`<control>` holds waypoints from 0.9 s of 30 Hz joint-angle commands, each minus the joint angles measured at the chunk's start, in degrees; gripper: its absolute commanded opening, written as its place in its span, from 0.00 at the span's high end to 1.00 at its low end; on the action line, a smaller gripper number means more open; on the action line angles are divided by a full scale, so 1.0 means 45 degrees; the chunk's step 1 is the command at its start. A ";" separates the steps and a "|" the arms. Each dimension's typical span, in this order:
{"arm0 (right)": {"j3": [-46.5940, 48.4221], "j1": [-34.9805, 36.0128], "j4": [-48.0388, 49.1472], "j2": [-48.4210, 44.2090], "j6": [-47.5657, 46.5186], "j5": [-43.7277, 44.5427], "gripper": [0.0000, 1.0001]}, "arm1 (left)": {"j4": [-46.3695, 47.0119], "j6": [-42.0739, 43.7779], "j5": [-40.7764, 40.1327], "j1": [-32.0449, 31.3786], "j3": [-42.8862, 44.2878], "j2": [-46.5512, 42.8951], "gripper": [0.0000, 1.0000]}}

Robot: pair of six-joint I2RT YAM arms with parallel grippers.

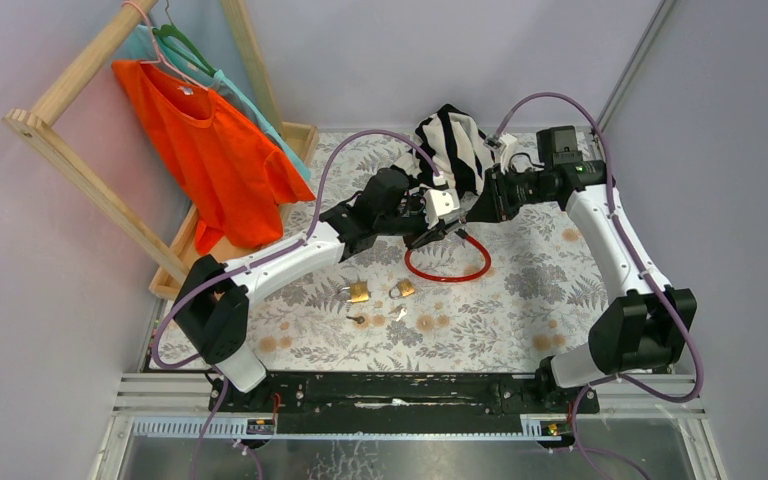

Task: Lock with the key
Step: Lock the lock.

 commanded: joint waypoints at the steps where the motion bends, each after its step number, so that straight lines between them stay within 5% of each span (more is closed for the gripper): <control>1: 0.0735 0.0160 -0.0291 0.0287 -0.1352 -0.0008 0.77 | -0.0471 -0.0033 0.0171 -0.0079 -0.0150 -0.0014 1.00; 17: 0.1707 0.0207 -0.2337 0.0878 -0.9883 -0.0500 0.77 | -0.1294 0.0699 0.1030 -0.0089 0.0062 0.0105 1.00; 27: 0.2330 0.0241 -0.3222 0.1582 -1.3152 -0.0686 0.75 | -0.1586 0.0708 0.1240 -0.0079 0.0308 0.0322 1.00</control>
